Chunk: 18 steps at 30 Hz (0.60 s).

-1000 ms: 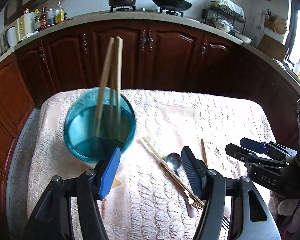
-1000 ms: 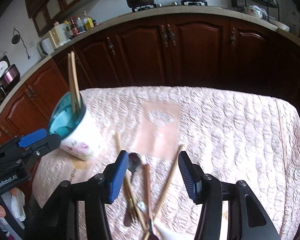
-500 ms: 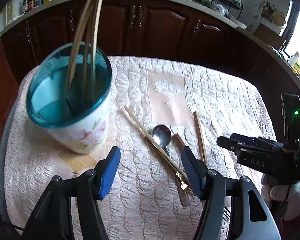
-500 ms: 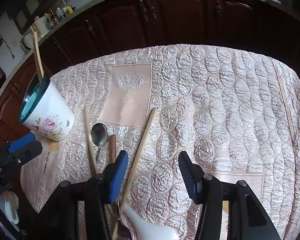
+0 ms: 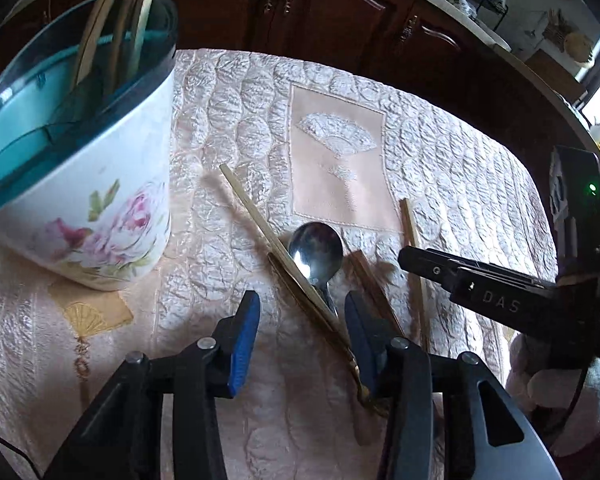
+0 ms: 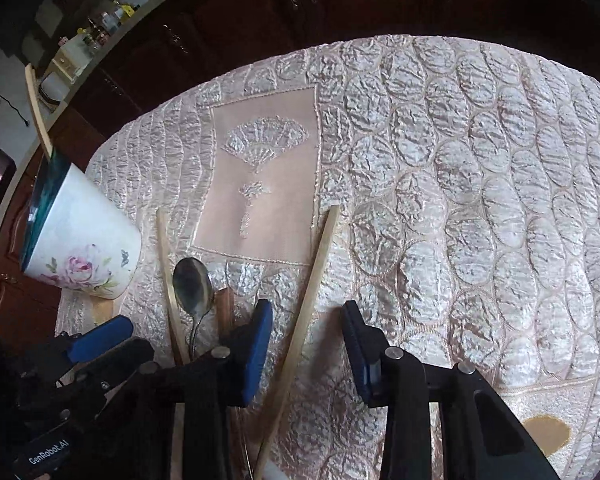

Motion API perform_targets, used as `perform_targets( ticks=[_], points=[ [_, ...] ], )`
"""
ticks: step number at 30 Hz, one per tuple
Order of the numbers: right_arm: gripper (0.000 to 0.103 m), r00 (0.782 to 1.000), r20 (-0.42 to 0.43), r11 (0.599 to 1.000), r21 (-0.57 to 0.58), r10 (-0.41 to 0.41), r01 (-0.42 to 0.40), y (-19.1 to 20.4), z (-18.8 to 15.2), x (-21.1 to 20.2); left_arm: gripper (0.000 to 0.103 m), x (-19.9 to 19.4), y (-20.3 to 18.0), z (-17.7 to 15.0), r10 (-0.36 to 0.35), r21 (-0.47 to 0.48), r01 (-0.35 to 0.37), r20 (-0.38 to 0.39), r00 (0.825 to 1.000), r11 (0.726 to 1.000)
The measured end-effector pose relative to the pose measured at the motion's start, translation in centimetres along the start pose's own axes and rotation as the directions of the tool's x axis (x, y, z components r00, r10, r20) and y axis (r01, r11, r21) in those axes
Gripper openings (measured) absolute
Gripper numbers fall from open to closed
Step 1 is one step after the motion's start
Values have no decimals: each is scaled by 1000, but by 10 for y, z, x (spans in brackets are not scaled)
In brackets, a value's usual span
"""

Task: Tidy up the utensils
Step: 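Move both open grippers down to the remaining chopsticks beside the spoon, then close the left gripper on a chopstick while the right gripper grasps another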

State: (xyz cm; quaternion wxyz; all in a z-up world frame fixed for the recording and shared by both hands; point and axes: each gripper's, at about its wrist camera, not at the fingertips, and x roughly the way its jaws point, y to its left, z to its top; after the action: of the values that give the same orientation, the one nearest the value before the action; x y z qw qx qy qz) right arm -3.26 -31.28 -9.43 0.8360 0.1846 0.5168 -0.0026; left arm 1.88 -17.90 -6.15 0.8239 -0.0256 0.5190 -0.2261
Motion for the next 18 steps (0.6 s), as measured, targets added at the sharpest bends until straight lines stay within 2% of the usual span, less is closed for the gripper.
perform_targets(
  ticks=[2,4,6,9,13,18],
  points=[
    [23,1000,1,1000,7,2,-2,-2,3,3,42,8,2,3,-1,-24,1,-2,1000,1000],
    [13,1000,-1,1000,5,3,-3,-4,6,5,34,16,2,6,-6,-35,6,-13,1000,999],
    [12,1000,-1,1000,7,16,-16,-6,7,6,20,24,2,8,-24,-42,23,-33,999,999],
    [12,1000,13,1000,4,10,-10,-11,5,-4,13,22,4,9,-62,-56,60,-30,998,997],
    [12,1000,19,1000,1,10,-10,-19,2,-17,7,2,8,4,-110,-44,108,-36,993,993],
    [12,1000,-6,1000,-3,-6,6,-30,-6,-24,5,-17,19,-14,-128,-26,126,-106,986,992]
  ],
)
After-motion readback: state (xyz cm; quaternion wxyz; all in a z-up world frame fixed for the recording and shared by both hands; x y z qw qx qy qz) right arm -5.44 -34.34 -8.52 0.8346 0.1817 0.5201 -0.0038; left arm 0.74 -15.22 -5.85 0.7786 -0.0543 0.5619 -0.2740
